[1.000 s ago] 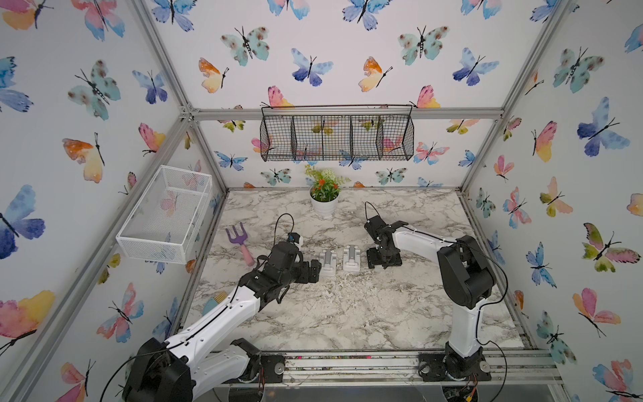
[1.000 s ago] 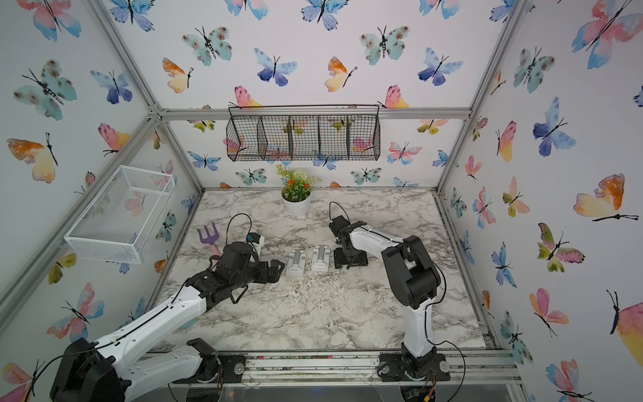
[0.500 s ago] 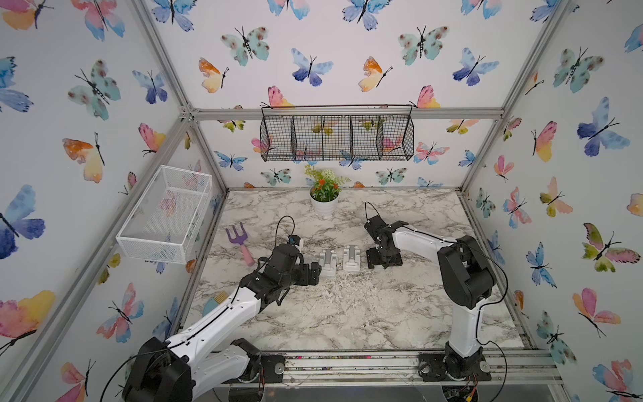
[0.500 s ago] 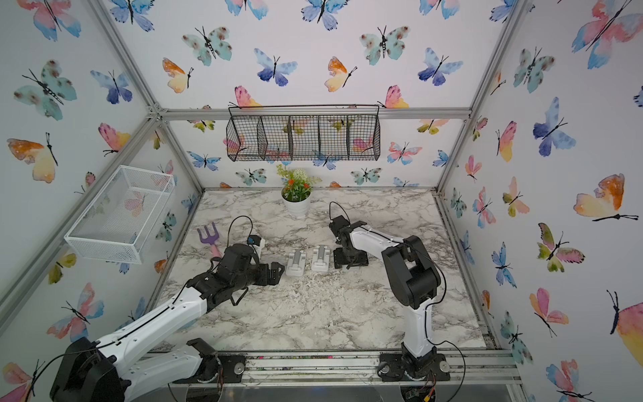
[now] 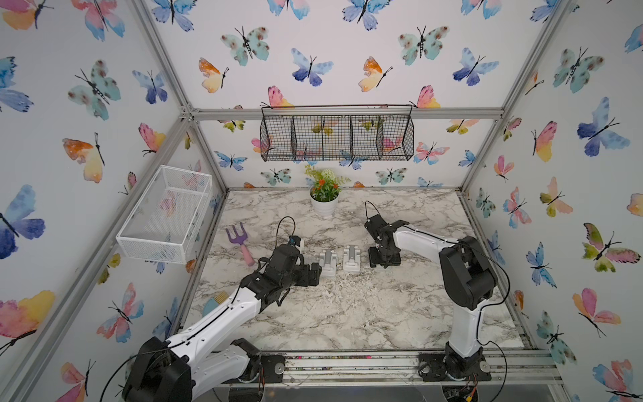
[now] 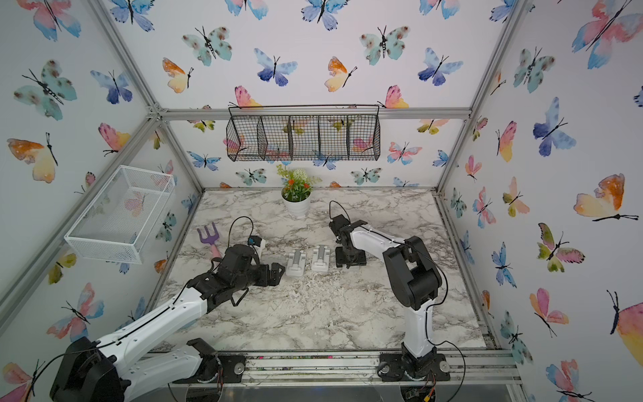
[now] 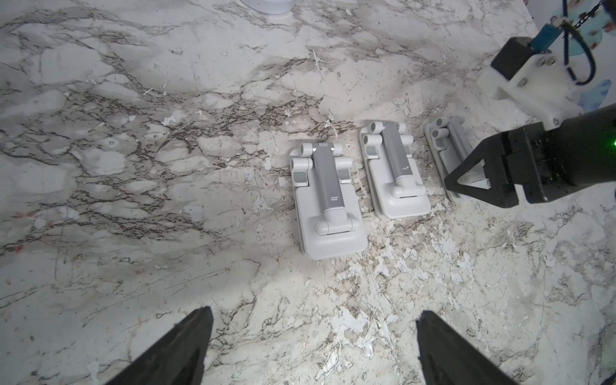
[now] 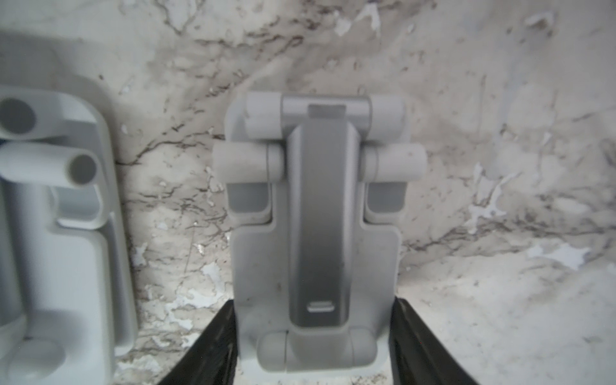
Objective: Open the phone stand
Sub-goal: Pick up the phone stand at the center of the board.
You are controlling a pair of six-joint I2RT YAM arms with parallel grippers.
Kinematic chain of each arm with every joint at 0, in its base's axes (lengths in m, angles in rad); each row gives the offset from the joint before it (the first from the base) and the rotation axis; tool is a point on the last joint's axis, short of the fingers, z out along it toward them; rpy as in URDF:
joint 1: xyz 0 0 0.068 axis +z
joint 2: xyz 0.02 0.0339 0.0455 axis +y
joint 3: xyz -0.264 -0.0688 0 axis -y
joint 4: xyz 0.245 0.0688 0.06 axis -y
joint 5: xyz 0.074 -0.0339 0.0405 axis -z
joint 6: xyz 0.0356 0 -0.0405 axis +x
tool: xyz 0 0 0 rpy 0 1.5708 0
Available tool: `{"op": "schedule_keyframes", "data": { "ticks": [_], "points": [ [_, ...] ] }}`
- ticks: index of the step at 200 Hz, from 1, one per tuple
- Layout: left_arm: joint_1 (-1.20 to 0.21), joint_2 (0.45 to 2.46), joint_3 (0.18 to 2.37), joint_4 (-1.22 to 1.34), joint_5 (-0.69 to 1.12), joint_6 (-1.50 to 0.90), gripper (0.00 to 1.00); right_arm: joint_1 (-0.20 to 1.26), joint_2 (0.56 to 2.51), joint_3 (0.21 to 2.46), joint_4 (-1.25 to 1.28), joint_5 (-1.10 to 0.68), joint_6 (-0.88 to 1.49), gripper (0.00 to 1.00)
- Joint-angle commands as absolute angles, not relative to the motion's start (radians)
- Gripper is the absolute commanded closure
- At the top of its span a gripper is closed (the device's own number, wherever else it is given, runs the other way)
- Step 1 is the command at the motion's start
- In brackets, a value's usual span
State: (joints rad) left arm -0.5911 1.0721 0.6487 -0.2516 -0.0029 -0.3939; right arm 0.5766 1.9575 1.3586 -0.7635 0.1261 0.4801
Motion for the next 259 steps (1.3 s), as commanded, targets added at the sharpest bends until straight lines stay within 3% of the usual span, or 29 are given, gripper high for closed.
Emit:
{"op": "schedule_keyframes", "data": {
  "ticks": [1,32,76,142,200,259],
  "points": [
    [-0.600,1.058,0.640,-0.248,-0.008,-0.403,0.02,0.578,1.931,1.370,-0.784,0.128,0.486,0.54],
    [-0.610,1.063,0.640,-0.231,-0.005,-0.403,0.02,0.579,1.919,1.409,-0.819,0.132,0.475,0.68],
    [-0.636,1.080,0.648,-0.181,0.003,-0.395,0.02,0.578,1.909,1.512,-0.889,0.106,0.462,0.75],
    [-0.640,1.103,0.634,-0.019,0.072,-0.423,0.02,0.568,1.896,1.608,-0.914,-0.056,0.500,0.76],
    [-0.640,1.126,0.550,0.278,0.137,-0.411,0.01,0.542,1.872,1.717,-0.921,-0.238,0.581,0.76],
    [-0.645,1.134,0.530,0.449,0.126,-0.428,0.03,0.525,1.800,1.655,-0.762,-0.477,0.786,0.75]
  ]
}}
